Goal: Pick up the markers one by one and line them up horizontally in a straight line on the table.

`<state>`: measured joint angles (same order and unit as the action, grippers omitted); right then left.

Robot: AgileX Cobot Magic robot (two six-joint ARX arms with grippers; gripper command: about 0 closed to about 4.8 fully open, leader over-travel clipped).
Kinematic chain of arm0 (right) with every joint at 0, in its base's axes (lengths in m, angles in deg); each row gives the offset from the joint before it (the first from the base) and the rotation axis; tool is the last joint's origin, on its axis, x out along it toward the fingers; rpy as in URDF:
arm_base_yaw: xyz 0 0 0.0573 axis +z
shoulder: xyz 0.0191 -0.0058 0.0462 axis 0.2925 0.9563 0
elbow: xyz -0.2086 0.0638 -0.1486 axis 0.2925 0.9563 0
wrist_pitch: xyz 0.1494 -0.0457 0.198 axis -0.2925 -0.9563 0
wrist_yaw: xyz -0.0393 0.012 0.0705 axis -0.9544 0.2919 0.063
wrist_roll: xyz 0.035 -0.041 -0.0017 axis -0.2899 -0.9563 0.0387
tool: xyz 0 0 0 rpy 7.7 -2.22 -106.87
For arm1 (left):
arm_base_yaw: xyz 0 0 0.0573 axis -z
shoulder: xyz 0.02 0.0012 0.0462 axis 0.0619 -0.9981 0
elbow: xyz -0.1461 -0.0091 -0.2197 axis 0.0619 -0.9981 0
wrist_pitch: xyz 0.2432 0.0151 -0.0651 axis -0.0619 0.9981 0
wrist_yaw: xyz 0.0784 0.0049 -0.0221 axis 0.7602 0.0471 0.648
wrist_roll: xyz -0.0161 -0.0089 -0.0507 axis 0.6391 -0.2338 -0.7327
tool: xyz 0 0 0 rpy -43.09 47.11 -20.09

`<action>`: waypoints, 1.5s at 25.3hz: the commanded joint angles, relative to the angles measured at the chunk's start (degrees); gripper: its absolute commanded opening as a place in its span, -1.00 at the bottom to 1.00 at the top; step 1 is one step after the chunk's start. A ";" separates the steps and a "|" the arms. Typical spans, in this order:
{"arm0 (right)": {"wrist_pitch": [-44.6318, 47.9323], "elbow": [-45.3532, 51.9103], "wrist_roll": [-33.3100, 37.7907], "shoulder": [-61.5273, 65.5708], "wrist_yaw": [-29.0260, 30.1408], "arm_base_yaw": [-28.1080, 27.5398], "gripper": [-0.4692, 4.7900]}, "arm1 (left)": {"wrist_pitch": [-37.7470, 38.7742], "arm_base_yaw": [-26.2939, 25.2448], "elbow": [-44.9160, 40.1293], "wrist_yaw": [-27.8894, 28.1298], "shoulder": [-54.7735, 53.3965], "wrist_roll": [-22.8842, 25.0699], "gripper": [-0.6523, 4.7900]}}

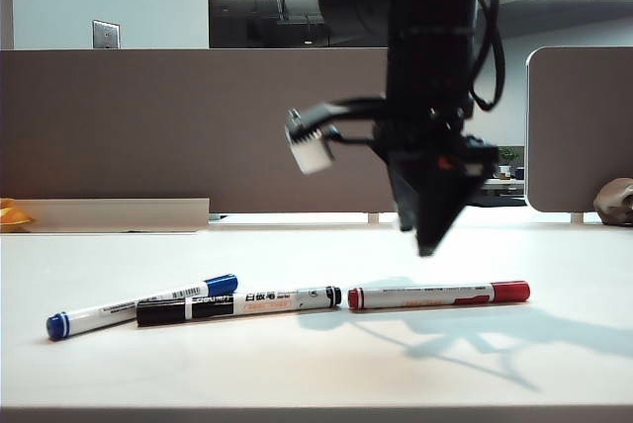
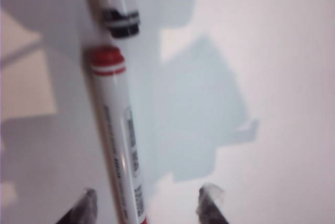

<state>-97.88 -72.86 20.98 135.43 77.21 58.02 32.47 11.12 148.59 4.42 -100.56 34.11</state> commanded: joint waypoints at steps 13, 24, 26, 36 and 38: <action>8.17 -0.13 14.29 -20.39 -8.94 12.39 -0.83 | -0.74 3.69 0.15 -2.21 -13.66 11.52 -0.63; 7.26 -0.11 38.66 -42.58 -5.55 20.94 -0.83 | -6.54 8.31 0.17 -1.73 -32.50 16.39 -0.50; 6.73 -0.11 40.98 -44.87 -5.55 22.14 -0.83 | -7.48 8.31 0.17 -1.73 -34.58 17.46 -0.46; -3.06 -0.02 44.70 -48.68 -4.50 23.89 -0.83 | -9.84 9.09 0.20 -7.43 -42.25 21.51 -0.46; -3.74 0.00 44.70 -48.59 -4.24 23.89 -0.83 | -9.68 9.42 0.20 -7.82 -43.50 22.43 -0.46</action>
<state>-101.48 -72.77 65.21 86.86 72.55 81.87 22.88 20.19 148.57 -2.18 -143.37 55.40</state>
